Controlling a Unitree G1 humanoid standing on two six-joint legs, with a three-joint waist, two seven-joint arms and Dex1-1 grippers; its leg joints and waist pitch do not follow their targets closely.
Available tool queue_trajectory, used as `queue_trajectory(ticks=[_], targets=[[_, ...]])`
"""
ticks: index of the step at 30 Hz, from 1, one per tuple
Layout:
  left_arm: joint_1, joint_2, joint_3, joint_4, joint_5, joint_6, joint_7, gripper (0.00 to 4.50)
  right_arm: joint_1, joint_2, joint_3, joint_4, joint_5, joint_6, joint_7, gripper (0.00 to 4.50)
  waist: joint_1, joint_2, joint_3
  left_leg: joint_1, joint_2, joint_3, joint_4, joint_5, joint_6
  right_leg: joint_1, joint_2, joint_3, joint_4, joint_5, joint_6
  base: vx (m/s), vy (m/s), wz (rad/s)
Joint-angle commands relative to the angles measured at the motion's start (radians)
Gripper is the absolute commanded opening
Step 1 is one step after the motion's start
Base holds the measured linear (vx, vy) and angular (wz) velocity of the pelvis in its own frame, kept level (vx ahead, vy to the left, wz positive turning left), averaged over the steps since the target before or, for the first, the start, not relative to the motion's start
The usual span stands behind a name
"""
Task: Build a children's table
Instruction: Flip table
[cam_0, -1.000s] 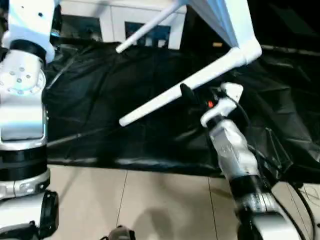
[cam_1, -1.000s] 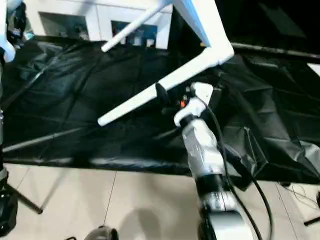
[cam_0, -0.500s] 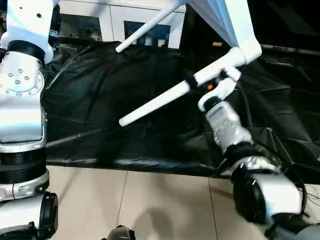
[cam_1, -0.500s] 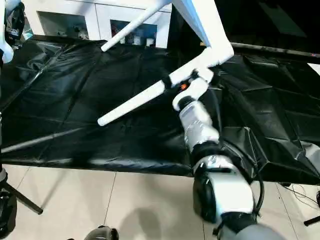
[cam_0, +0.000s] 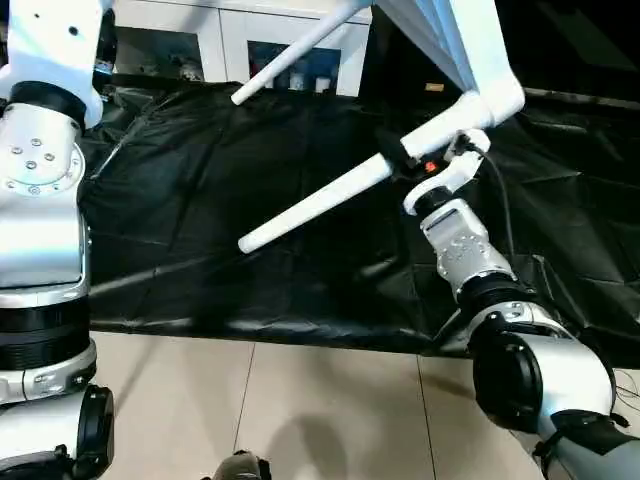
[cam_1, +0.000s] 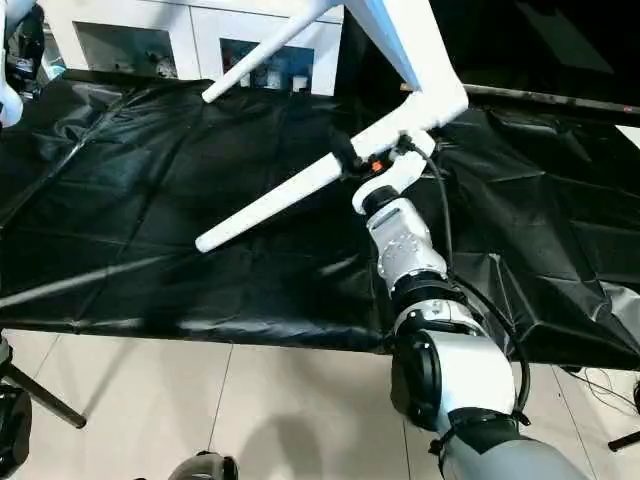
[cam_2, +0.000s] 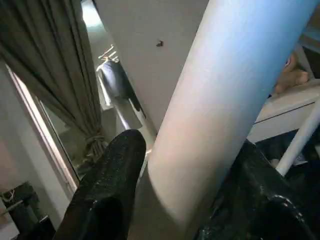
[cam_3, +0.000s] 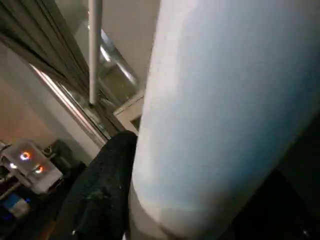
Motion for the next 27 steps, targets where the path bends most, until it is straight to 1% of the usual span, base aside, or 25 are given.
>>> queue_trajectory(ticks=[1,4,5,6,7,9,10,11,12,13,14,15,16,17,18,19,20,21,22,23,24,25,26,27], targets=[[0.011,-0.017,0.03,0.021,-0.04,0.021,0.029,2.2,-0.048,-0.043,-0.012,-0.023,-0.004,-0.018,0.0,2.12,0.0,0.004,-0.084,0.055,0.048,-0.027,-0.07,-0.213,-0.023,0.021,-0.069,0.03,-0.075,-0.067,-0.224,0.0,0.0,0.0],[0.01,-0.022,0.037,0.027,-0.047,0.02,0.034,2.15,-0.059,-0.07,-0.015,-0.037,-0.018,-0.04,-0.016,2.06,0.004,0.005,-0.083,0.058,0.048,-0.026,-0.07,-0.223,-0.029,0.02,-0.069,0.031,-0.076,-0.073,-0.224,0.0,0.0,0.0],[0.009,-0.023,0.042,0.032,-0.051,0.018,0.036,2.15,-0.064,-0.09,-0.01,-0.053,-0.034,-0.06,-0.036,2.06,0.005,0.002,-0.083,0.058,0.048,-0.025,-0.069,-0.223,-0.031,0.019,-0.07,0.031,-0.076,-0.075,-0.224,0.0,0.0,0.0],[0.009,-0.022,0.044,0.034,-0.053,0.017,0.036,2.1,-0.065,-0.097,-0.007,-0.06,-0.043,-0.069,-0.045,2.02,0.01,0.003,-0.083,0.058,0.047,-0.025,-0.069,-0.226,-0.034,0.018,-0.07,0.031,-0.077,-0.085,-0.221,0.0,0.0,0.0],[0.009,-0.024,0.047,0.037,-0.056,0.016,0.037,2.08,-0.064,-0.106,0.0,-0.072,-0.055,-0.078,-0.051,2.01,0.013,0.001,-0.083,0.059,0.047,-0.025,-0.069,-0.226,-0.037,0.018,-0.068,0.031,-0.077,-0.086,-0.214,0.0,0.0,0.0],[0.005,-0.039,0.07,0.051,-0.079,0.014,0.045,2.03,-0.062,-0.127,0.01,-0.115,-0.086,-0.112,-0.08,1.99,0.02,0.0,-0.085,0.06,0.047,-0.023,-0.067,-0.206,-0.04,0.016,-0.068,0.032,-0.074,-0.063,-0.209,0.0,0.0,0.0],[0.004,-0.051,0.091,0.075,-0.103,0.002,0.046,2.0,-0.051,-0.151,0.036,-0.18,-0.139,-0.144,-0.108,1.98,0.021,0.002,-0.085,0.06,0.047,-0.024,-0.067,-0.207,-0.041,0.016,-0.067,0.032,-0.074,-0.059,-0.207,0.0,0.0,0.0],[0.005,-0.054,0.094,0.079,-0.108,0.0,0.046,1.98,-0.049,-0.153,0.04,-0.191,-0.146,-0.145,-0.112,1.97,0.022,-0.002,-0.085,0.058,0.044,-0.023,-0.067,-0.197,-0.047,0.017,-0.065,0.031,-0.073,-0.049,-0.201,0.0,0.0,0.0],[0.006,-0.062,0.104,0.09,-0.122,-0.006,0.047,1.97,-0.041,-0.159,0.051,-0.221,-0.166,-0.15,-0.121,1.96,0.023,-0.001,-0.086,0.059,0.044,-0.024,-0.066,-0.188,-0.049,0.018,-0.064,0.031,-0.071,-0.039,-0.199,0.0,0.0,0.0],[0.02,-0.072,0.104,0.114,-0.14,-0.012,0.034,1.96,-0.015,-0.164,0.076,-0.307,-0.206,-0.155,-0.143,1.96,0.022,-0.003,-0.087,0.056,0.042,-0.024,-0.065,-0.177,-0.047,0.02,-0.063,0.031,-0.07,-0.023,-0.192,0.0,0.0,0.0],[0.023,-0.073,0.102,0.118,-0.142,-0.013,0.031,1.94,-0.009,-0.165,0.081,-0.324,-0.212,-0.154,-0.145,1.96,0.024,-0.004,-0.088,0.056,0.042,-0.024,-0.065,-0.162,-0.044,0.021,-0.063,0.031,-0.068,-0.001,-0.183,0.0,0.0,0.0],[0.036,-0.081,0.093,0.129,-0.148,-0.015,0.027,1.91,0.016,-0.159,0.091,-0.38,-0.231,-0.138,-0.173,1.96,0.022,-0.007,-0.09,0.056,0.042,-0.024,-0.063,-0.156,-0.037,0.022,-0.064,0.031,-0.067,0.014,-0.181,0.0,0.0,0.0],[0.045,-0.088,0.087,0.137,-0.153,-0.016,0.025,1.91,0.034,-0.155,0.098,-0.417,-0.244,-0.125,-0.192,1.96,0.024,-0.005,-0.088,0.055,0.042,-0.024,-0.063,-0.141,-0.036,0.021,-0.063,0.032,-0.067,0.024,-0.177,0.0,0.0,0.0],[0.063,-0.095,0.071,0.147,-0.151,-0.024,0.023,1.78,0.069,-0.141,0.108,-0.487,-0.265,-0.107,-0.235,1.93,0.022,-0.005,-0.09,0.055,0.043,-0.025,-0.063,-0.125,-0.033,0.023,-0.061,0.031,-0.063,0.058,-0.175,0.0,0.0,0.0],[0.072,-0.1,0.064,0.15,-0.149,-0.026,0.024,1.73,0.089,-0.131,0.113,-0.524,-0.272,-0.093,-0.253,1.92,0.023,-0.005,-0.087,0.056,0.043,-0.027,-0.065,-0.112,-0.033,0.022,-0.057,0.031,-0.064,0.069,-0.168,0.0,0.0,0.0],[0.086,-0.105,0.053,0.152,-0.143,-0.029,0.026,1.68,0.119,-0.118,0.126,-0.578,-0.289,-0.076,-0.281,1.91,0.02,-0.005,-0.09,0.058,0.044,-0.027,-0.065,-0.11,-0.036,0.021,-0.057,0.03,-0.061,0.092,-0.164,0.0,0.0,0.0],[0.097,-0.114,0.049,0.155,-0.142,-0.03,0.031,1.64,0.15,-0.105,0.143,-0.631,-0.307,-0.064,-0.298,1.91,0.021,0.007,-0.092,0.062,0.044,-0.028,-0.066,-0.118,-0.045,0.02,-0.056,0.029,-0.06,0.106,-0.16,0.0,0.0,0.0],[0.103,-0.119,0.048,0.158,-0.144,-0.032,0.035,1.61,0.171,-0.098,0.157,-0.669,-0.319,-0.053,-0.311,1.9,0.017,0.0,-0.095,0.066,0.045,-0.029,-0.066,-0.124,-0.053,0.02,-0.051,0.027,-0.06,0.131,-0.155,0.0,0.0,0.0],[0.107,-0.118,0.046,0.16,-0.142,-0.034,0.037,1.59,0.18,-0.094,0.164,-0.685,-0.322,-0.049,-0.313,1.88,0.017,-0.002,-0.096,0.066,0.045,-0.03,-0.066,-0.116,-0.056,0.023,-0.05,0.027,-0.058,0.148,-0.154,0.0,0.0,0.0],[0.119,-0.114,0.042,0.167,-0.14,-0.042,0.043,1.58,0.212,-0.083,0.187,-0.738,-0.333,-0.031,-0.322,1.87,0.018,0.008,-0.096,0.068,0.045,-0.03,-0.066,-0.115,-0.06,0.019,-0.049,0.026,-0.057,0.17,-0.149,0.0,0.0,0.0],[0.13,-0.111,0.041,0.173,-0.14,-0.047,0.047,1.57,0.242,-0.074,0.208,-0.78,-0.341,-0.014,-0.327,1.87,0.015,0.002,-0.093,0.067,0.045,-0.03,-0.07,-0.135,-0.065,0.021,-0.048,0.025,-0.06,0.161,-0.143,0.0,0.0,0.0],[0.137,-0.109,0.041,0.176,-0.141,-0.05,0.049,1.57,0.261,-0.07,0.222,-0.805,-0.348,-0.004,-0.329,1.87,0.016,0.003,-0.092,0.068,0.045,-0.031,-0.07,-0.144,-0.069,0.02,-0.049,0.026,-0.062,0.153,-0.14,0.0,0.0,0.0],[0.141,-0.108,0.041,0.178,-0.141,-0.053,0.05,1.56,0.273,-0.068,0.231,-0.822,-0.352,0.004,-0.332,1.87,0.016,0.003,-0.092,0.068,0.046,-0.031,-0.072,-0.152,-0.072,0.021,-0.051,0.026,-0.062,0.148,-0.135,0.0,0.0,0.0],[0.159,-0.107,0.04,0.182,-0.141,-0.06,0.053,1.56,0.316,-0.068,0.266,-0.867,-0.39,0.01,-0.339,1.87,0.015,-0.001,-0.09,0.068,0.046,-0.031,-0.074,-0.17,-0.079,0.021,-0.052,0.027,-0.065,0.131,-0.13,0.0,0.0,0.0]])
